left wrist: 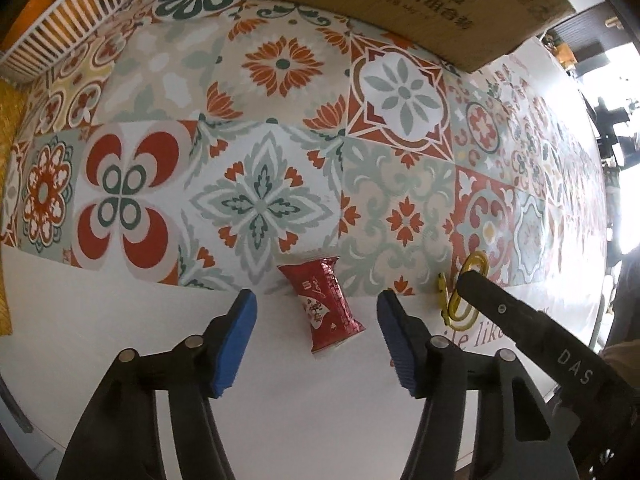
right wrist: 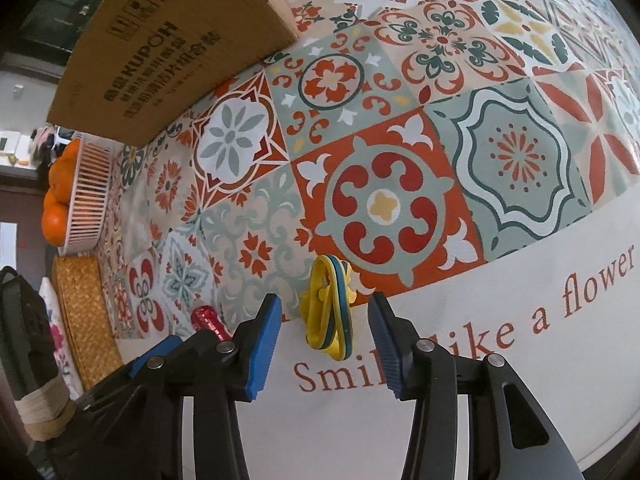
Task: Organize soft objects
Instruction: 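Grasp the red candy with the left tool while the right tool grasps the yellow flip-flop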
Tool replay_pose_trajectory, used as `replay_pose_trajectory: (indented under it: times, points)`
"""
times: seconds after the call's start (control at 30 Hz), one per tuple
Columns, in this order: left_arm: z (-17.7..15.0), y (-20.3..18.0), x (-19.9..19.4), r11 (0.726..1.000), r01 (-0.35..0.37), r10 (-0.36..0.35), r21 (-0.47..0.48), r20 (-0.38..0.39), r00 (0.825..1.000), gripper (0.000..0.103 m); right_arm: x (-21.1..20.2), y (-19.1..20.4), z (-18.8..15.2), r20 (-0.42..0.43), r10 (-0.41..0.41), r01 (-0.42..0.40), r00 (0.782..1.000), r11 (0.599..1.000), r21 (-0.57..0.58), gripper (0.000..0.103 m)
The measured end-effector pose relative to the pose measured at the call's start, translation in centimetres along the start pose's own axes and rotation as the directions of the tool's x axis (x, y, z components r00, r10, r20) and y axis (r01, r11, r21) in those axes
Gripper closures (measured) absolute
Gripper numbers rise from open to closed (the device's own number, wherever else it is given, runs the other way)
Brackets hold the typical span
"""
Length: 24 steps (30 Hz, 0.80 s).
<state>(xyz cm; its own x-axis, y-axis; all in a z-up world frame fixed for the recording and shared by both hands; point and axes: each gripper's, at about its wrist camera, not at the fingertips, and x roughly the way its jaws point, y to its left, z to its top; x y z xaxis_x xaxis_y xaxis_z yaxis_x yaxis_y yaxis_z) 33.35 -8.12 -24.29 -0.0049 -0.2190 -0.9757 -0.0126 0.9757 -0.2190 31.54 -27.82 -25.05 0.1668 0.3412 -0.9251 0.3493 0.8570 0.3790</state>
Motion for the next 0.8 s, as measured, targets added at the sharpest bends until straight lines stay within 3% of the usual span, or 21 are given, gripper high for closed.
replay_pose_trajectory:
  times: [0.07, 0.23, 0.43, 0.53, 0.57, 0.8]
  points:
    - [0.2, 0.2, 0.3, 1.0, 0.001, -0.002, -0.012, -0.011, 1.0, 0.049, 0.3, -0.1, 0.0, -0.007, -0.006, 0.006, 1.0, 1.0, 0.007, 0.062]
    - [0.6, 0.1, 1.0, 1.0, -0.019, 0.018, -0.02, -0.018, 1.0, 0.052, 1.0, 0.2, 0.0, -0.019, -0.01, 0.01, 1.0, 1.0, 0.005, 0.062]
    - [0.7, -0.6, 1.2, 0.998, -0.056, 0.056, -0.005, 0.0, 0.998, 0.058, 1.8, 1.1, 0.0, -0.018, -0.043, 0.043, 0.999, 0.999, -0.024, 0.072]
    - [0.4, -0.9, 1.1, 0.997, -0.071, 0.071, 0.008, 0.019, 0.997, 0.077, 1.8, 1.3, 0.0, -0.008, -0.053, 0.053, 0.999, 0.998, -0.045, 0.076]
    - [0.4, -0.8, 1.0, 0.998, -0.067, 0.067, 0.008, 0.018, 0.998, 0.079, 1.9, 1.3, 0.0, -0.009, -0.049, 0.048, 0.999, 0.998, -0.041, 0.077]
    - [0.2, -0.4, 0.8, 0.999, -0.043, 0.043, 0.021, 0.026, 0.999, 0.08, 2.1, 2.2, -0.2, 0.002, -0.054, 0.054, 0.999, 0.993, -0.105, 0.081]
